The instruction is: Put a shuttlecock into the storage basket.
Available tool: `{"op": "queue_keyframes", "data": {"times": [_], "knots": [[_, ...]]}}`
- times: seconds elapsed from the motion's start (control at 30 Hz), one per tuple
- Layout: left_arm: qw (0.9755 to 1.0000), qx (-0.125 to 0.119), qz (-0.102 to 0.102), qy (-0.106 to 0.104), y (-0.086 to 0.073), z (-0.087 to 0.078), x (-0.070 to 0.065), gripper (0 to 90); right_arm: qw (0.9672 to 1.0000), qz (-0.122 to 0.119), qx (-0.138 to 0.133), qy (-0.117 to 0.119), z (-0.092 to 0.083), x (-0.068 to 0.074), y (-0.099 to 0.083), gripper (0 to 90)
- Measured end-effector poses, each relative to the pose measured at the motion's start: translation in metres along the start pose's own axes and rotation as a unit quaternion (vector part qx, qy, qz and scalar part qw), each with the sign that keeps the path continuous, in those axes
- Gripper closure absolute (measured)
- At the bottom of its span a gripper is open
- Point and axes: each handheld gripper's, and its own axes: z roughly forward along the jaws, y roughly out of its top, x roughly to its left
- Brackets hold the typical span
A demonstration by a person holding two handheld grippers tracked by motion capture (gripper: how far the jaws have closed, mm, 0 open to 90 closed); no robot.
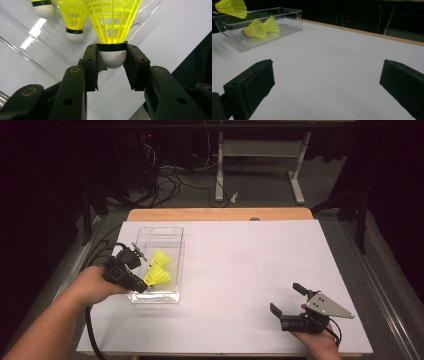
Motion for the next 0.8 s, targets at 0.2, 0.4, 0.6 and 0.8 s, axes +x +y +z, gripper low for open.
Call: {"op": "queue_keyframes", "data": {"times": [0.2, 0.4, 0.6, 0.8], "knots": [[1.0, 0.004, 0.002, 0.006, -0.003, 0.001, 0.003, 65.0, 1.0, 0.0, 0.0, 0.0, 0.0, 0.0, 0.0, 0.4], [1.0, 0.004, 0.003, 0.002, -0.002, 0.0, 0.005, 65.0, 1.0, 0.001, 0.0, 0.0, 0.0, 0.0, 0.0, 0.4], [0.9999, 0.01, 0.001, 0.009, 0.0, 0.005, 0.007, 65.0, 1.0, 0.0, 0.0, 0.001, 0.0, -0.001, 0.0, 0.4], [0.9996, 0.016, 0.007, 0.022, 0.005, 0.013, 0.01, 65.0, 1.0, 0.001, 0.0, 0.0, 0.0, -0.002, -0.001, 0.4]]}}
